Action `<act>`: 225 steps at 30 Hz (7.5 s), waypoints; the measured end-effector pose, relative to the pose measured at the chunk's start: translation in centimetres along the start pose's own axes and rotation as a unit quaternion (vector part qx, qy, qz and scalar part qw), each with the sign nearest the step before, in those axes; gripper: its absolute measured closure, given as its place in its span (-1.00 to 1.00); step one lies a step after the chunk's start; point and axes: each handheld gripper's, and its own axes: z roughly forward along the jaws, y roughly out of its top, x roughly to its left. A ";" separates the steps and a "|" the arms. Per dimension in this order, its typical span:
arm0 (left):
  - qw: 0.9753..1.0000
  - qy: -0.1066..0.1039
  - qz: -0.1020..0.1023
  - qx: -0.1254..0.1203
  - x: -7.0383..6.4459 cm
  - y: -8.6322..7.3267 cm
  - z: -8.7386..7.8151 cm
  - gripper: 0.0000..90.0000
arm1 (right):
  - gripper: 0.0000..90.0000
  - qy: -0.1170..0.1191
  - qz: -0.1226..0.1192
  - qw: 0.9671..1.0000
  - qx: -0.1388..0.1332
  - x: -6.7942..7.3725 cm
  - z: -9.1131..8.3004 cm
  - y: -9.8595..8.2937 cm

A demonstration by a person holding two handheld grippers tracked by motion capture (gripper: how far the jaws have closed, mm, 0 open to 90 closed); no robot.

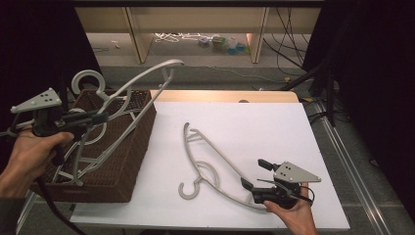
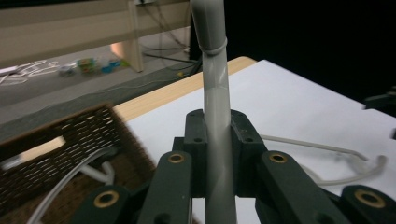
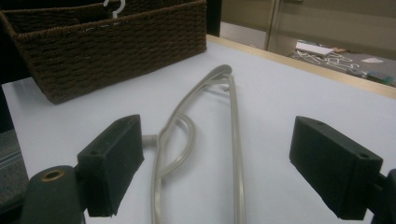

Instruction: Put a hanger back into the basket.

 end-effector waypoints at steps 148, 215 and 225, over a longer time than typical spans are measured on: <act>0.997 0.011 -0.046 -0.067 -12.5 -11.4 7.2 -0.49 | -0.60 0.011 -0.006 1.000 0.012 -0.5 0.9 -0.6; 0.997 -0.013 -0.011 -0.079 -12.9 -15.0 9.0 -0.63 | 0.19 0.093 -0.088 0.935 0.331 3.0 11.5 -1.5; 0.997 -0.016 -0.008 -0.074 -12.9 -15.0 9.2 -0.61 | 0.55 0.099 -0.103 0.922 0.359 3.2 12.4 -0.8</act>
